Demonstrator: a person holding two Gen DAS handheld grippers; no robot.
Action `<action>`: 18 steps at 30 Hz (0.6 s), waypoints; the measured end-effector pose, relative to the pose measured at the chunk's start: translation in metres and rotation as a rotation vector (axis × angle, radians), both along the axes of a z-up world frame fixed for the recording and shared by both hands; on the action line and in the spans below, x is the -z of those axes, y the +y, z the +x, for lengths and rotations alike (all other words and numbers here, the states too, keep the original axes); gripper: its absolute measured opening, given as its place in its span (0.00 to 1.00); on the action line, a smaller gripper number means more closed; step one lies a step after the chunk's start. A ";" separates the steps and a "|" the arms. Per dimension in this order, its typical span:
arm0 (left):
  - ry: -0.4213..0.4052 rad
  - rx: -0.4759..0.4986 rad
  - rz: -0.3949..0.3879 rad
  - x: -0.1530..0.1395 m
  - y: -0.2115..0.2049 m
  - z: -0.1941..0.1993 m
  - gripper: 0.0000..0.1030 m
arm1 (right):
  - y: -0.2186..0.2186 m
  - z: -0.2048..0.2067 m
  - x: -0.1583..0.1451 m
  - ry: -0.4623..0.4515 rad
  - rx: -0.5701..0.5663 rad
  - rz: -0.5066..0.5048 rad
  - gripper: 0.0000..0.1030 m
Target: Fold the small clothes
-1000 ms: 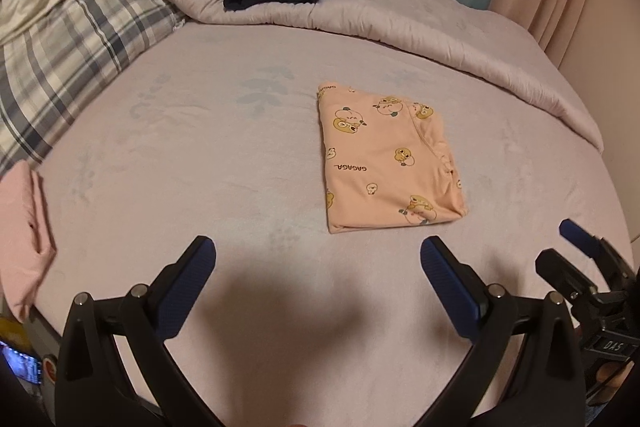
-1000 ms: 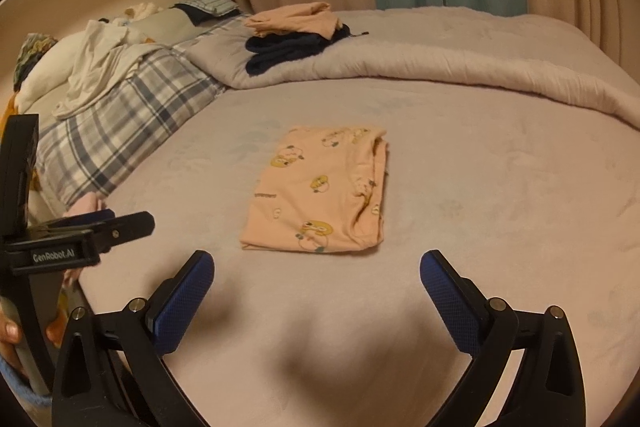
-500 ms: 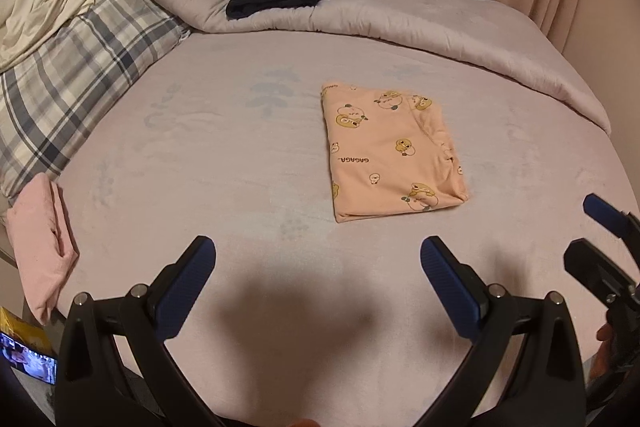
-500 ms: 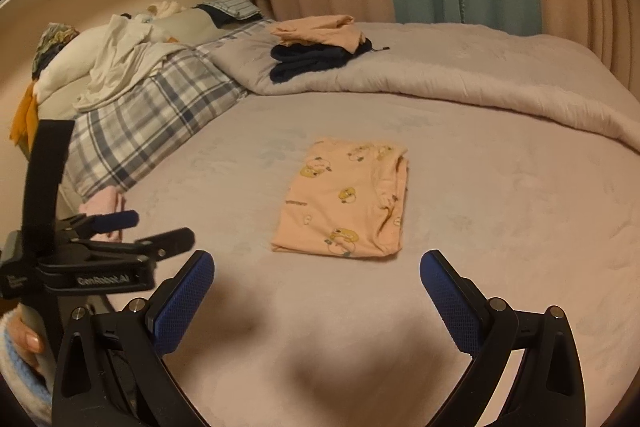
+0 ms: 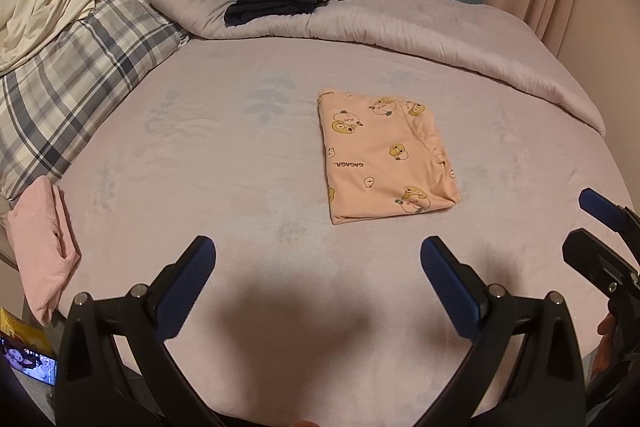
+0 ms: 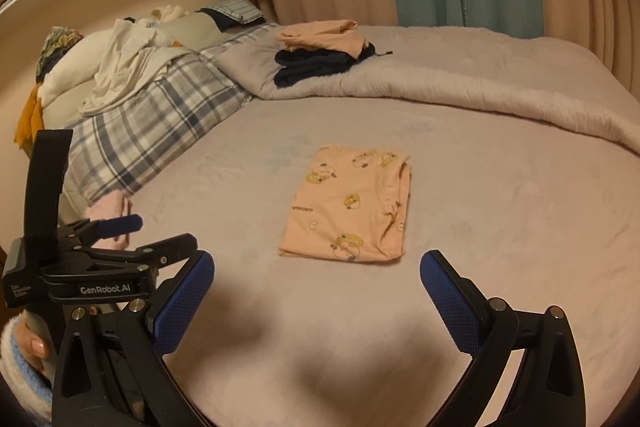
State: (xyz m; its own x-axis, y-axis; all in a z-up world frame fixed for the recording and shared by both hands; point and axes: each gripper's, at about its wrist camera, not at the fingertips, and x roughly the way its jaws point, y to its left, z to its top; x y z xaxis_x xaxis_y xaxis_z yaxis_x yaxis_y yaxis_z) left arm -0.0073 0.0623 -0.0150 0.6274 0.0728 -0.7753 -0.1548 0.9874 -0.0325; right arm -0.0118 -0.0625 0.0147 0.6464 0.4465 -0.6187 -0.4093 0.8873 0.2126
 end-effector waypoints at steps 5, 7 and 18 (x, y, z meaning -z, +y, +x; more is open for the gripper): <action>0.001 0.000 0.001 0.000 -0.001 0.000 1.00 | 0.001 0.000 0.001 0.000 0.000 -0.005 0.99; 0.004 -0.001 0.001 0.000 -0.002 -0.001 1.00 | 0.001 -0.001 0.001 0.002 -0.001 -0.004 0.99; 0.007 0.004 0.002 0.002 -0.001 0.001 1.00 | 0.002 -0.001 0.004 0.006 0.001 -0.006 0.99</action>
